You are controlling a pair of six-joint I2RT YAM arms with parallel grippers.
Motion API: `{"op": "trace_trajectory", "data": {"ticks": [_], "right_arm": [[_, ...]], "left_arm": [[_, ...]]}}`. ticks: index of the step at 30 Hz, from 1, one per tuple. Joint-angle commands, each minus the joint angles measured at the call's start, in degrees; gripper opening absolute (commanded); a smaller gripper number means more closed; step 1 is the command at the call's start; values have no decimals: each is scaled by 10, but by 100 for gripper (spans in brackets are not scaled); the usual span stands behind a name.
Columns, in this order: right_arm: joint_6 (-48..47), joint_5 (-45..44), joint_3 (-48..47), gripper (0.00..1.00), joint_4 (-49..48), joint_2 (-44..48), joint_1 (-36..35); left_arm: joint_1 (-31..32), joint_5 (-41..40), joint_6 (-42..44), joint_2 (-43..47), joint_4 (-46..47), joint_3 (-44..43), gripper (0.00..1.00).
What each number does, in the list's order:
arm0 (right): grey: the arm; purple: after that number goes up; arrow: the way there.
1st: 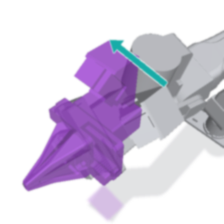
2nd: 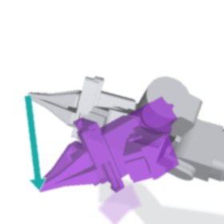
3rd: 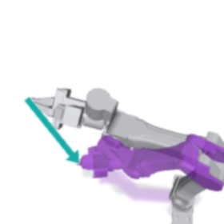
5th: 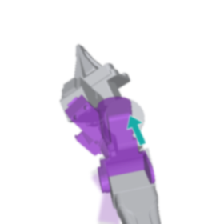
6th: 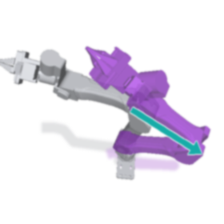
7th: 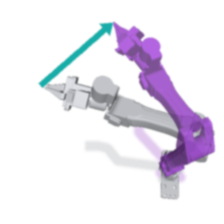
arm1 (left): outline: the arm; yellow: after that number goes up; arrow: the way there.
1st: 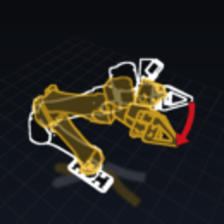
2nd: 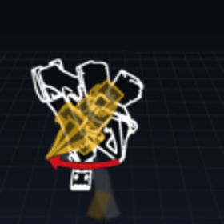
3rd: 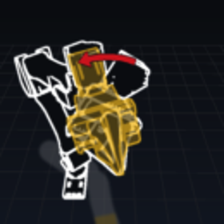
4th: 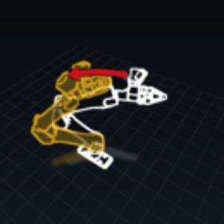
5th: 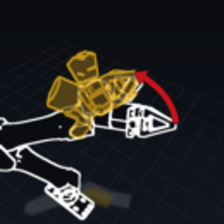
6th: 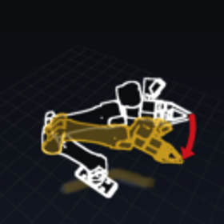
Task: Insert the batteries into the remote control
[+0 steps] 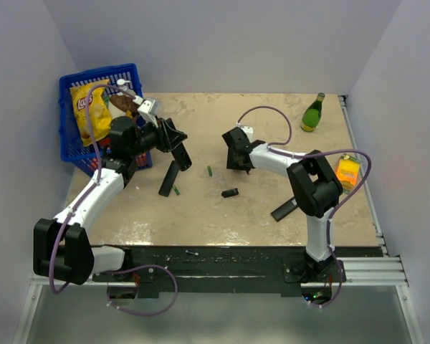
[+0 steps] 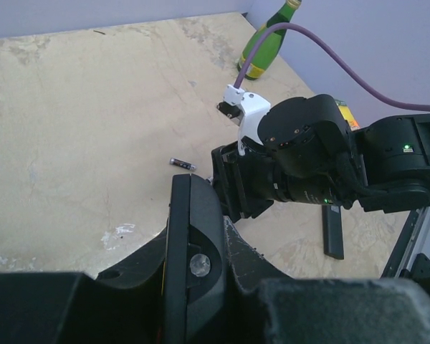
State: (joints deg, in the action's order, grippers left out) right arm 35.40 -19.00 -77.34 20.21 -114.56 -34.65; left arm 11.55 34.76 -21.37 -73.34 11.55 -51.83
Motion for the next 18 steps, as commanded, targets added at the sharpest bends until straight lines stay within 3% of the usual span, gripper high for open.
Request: {"op": "trace_trajectory", "data": {"ticks": [1,18], "right_arm": [[6,-30,-6,47,-9,46,3],[-25,-88,-154,49,52,-53,20]], "left_arm": [[1,20,-2,7,41,1,0],[1,31,-10,6,48,3,0]]}}
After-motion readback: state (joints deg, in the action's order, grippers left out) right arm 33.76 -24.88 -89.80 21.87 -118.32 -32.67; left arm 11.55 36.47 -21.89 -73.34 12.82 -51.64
